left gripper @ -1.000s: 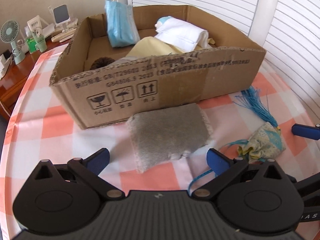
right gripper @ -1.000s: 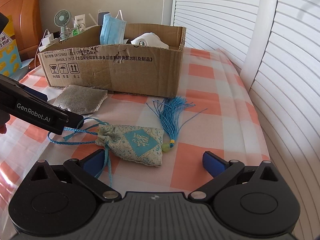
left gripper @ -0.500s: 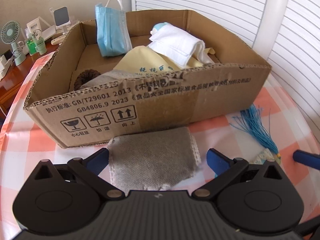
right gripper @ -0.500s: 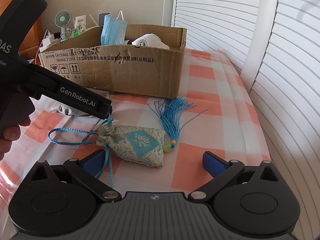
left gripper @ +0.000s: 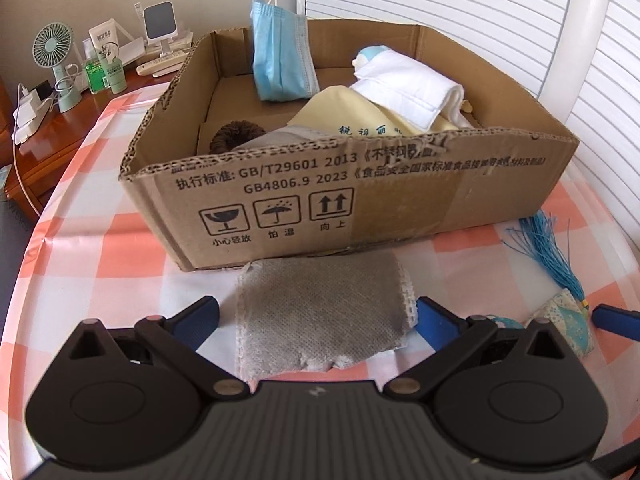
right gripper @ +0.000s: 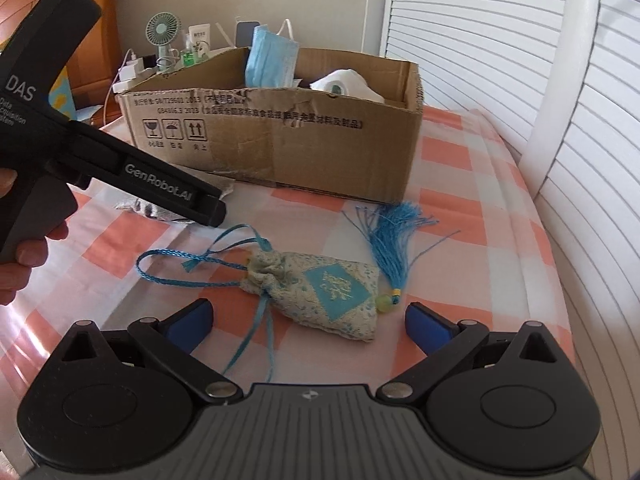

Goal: Organize soft objects
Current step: 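Close the left tool on the grey pouch while the right tool grasps the floral sachet, then carry the grey pouch into the box and open the left tool while the right tool lifts the sachet, then lower the floral sachet with tassel into the box and open the right tool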

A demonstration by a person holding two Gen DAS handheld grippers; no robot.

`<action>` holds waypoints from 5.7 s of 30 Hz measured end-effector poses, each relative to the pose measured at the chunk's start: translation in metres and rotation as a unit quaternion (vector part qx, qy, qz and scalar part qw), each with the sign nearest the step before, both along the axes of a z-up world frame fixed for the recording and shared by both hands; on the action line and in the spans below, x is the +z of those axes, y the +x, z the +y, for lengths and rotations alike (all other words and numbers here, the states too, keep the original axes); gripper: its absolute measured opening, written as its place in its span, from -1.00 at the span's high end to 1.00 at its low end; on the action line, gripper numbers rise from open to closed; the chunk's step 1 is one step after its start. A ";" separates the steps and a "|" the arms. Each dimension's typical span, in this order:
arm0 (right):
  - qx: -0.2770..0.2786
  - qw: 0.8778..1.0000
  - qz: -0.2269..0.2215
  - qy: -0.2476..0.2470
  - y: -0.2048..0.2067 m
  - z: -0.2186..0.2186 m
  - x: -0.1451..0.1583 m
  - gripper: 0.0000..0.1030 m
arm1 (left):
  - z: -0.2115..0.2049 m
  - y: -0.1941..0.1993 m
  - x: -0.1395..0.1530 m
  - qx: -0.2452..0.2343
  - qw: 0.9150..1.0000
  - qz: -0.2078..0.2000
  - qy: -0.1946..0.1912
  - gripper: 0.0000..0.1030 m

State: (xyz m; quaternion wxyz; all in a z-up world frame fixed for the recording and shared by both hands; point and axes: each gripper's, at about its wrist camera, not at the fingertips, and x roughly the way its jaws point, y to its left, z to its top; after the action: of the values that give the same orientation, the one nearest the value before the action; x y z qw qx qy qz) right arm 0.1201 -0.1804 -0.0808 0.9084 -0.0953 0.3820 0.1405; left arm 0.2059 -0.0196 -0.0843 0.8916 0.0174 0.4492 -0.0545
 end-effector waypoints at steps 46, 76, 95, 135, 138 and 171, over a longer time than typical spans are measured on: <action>0.223 0.972 0.061 -0.028 -0.003 0.031 0.017 -0.89 | 0.033 -0.017 0.003 -0.003 1.000 -0.011 -0.002 -0.70; 0.168 0.985 0.005 -0.034 -0.004 0.022 0.034 0.35 | 0.040 -0.036 0.016 -0.031 0.999 -0.026 -0.003 -0.05; 0.142 0.989 -0.020 -0.031 -0.007 0.008 0.054 0.35 | 0.050 -0.051 0.048 -0.068 0.996 -0.063 0.000 -0.83; 0.123 0.991 -0.041 -0.021 -0.004 -0.004 0.069 0.35 | 0.042 -0.040 0.092 -0.118 0.988 -0.102 -0.012 0.21; 0.123 0.991 -0.049 -0.020 -0.003 -0.007 0.075 0.35 | 0.037 -0.020 0.105 -0.119 0.985 -0.122 -0.008 0.21; 0.120 0.986 -0.111 -0.032 0.118 0.066 0.144 0.34 | 0.070 -0.077 0.088 -0.030 0.985 -0.170 0.007 -0.99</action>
State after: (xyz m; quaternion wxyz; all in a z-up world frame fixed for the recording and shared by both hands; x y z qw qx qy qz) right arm 0.2377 -0.1140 0.0636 0.9181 -0.1846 0.2689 0.2250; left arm 0.1286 0.0500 0.0041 0.9529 0.0466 0.2903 -0.0746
